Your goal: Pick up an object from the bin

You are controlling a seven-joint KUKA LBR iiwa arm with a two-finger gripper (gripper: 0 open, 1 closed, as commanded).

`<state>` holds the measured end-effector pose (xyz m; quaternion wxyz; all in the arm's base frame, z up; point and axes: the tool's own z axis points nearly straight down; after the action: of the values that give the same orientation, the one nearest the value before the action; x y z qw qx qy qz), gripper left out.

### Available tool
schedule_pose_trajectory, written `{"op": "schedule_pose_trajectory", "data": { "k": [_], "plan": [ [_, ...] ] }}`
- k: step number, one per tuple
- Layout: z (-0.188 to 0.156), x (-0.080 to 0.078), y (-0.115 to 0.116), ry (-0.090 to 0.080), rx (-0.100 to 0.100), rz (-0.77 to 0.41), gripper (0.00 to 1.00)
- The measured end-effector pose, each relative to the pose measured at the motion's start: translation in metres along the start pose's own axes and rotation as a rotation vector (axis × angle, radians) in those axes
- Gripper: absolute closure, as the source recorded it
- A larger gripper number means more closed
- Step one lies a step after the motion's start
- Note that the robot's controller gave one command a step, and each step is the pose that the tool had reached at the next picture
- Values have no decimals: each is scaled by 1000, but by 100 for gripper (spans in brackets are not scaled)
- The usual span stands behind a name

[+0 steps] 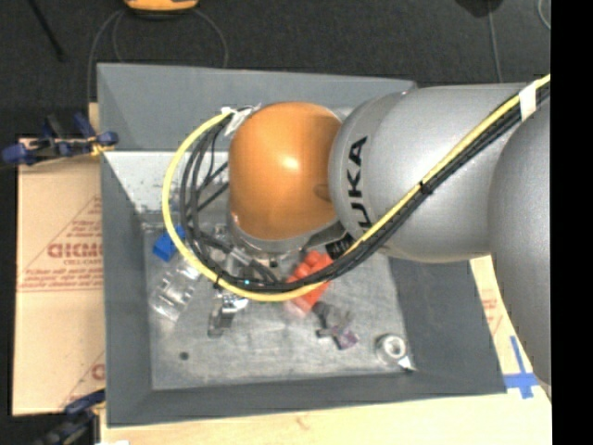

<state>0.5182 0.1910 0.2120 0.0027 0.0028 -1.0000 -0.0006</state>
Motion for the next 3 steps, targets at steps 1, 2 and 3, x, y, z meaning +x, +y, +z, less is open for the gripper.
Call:
{"op": "schedule_pose_trajectory", "data": {
  "k": [1, 2, 3],
  "plan": [
    [-36, 43, -30, -8, 3, -118, 0],
    [114, -6, -14, -4, 5, -298, 0],
    [135, 8, -83, -15, 1, -464, 0]
  ]
}}
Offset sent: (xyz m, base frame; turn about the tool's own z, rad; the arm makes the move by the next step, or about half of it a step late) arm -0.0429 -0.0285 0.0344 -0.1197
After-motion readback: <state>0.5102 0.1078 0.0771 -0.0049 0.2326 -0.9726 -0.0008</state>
